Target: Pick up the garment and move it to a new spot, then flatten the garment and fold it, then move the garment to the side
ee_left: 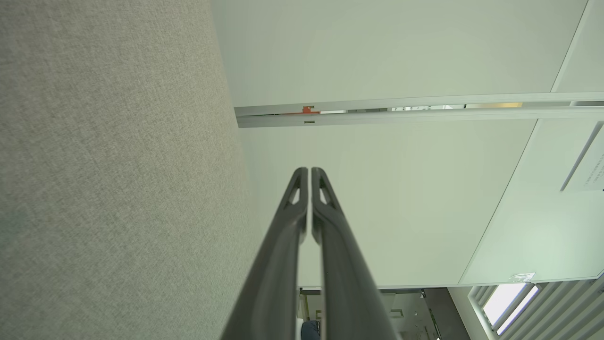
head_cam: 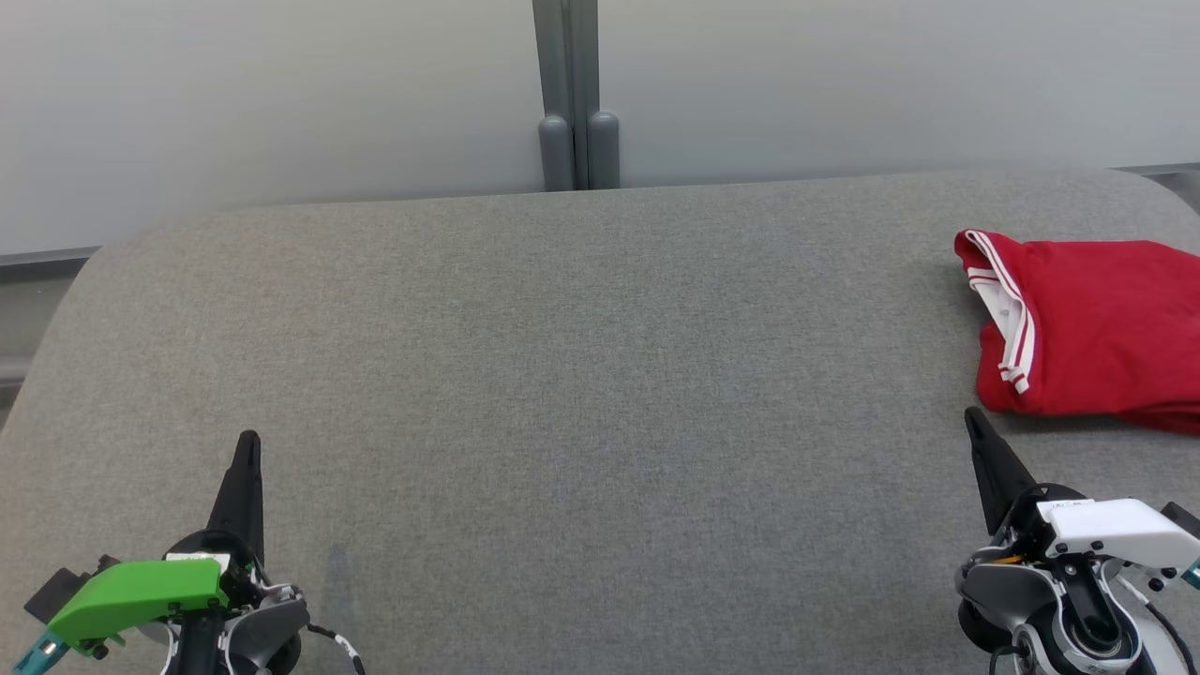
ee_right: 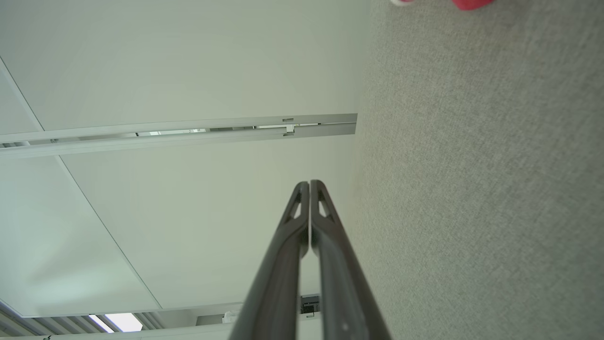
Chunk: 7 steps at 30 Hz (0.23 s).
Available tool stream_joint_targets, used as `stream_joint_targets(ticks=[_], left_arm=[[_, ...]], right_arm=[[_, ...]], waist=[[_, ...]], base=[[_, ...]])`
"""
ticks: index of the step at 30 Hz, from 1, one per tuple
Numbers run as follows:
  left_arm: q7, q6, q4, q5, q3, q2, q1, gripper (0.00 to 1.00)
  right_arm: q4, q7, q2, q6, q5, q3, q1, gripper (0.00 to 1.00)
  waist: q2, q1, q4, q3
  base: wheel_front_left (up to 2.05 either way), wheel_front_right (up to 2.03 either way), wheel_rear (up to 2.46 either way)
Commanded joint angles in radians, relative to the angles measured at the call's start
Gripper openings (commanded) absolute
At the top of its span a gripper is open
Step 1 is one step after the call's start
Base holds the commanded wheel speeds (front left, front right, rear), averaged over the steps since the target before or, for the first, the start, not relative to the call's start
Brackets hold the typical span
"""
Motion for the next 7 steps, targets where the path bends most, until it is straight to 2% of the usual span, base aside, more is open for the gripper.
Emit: stream_joint_targets(ticks=[1, 7], left_arm=[[0.004, -0.004, -0.002, 0.004, 0.003, 0.004, -0.011, 0.0], [0.004, -0.004, -0.002, 0.004, 0.004, 0.004, -0.011, 0.0]], right_arm=[[-0.005, 0.003, 0.0, 0.0, 0.007, -0.001, -0.006, 0.0], [-0.005, 0.003, 0.0, 0.0, 0.007, -0.001, -0.006, 0.0]], waist=[[0.0, 0.0, 0.0, 0.0], [0.0, 0.0, 0.0, 0.0]], base=[[0.0, 0.0, 0.0], [0.0, 0.0, 0.0]])
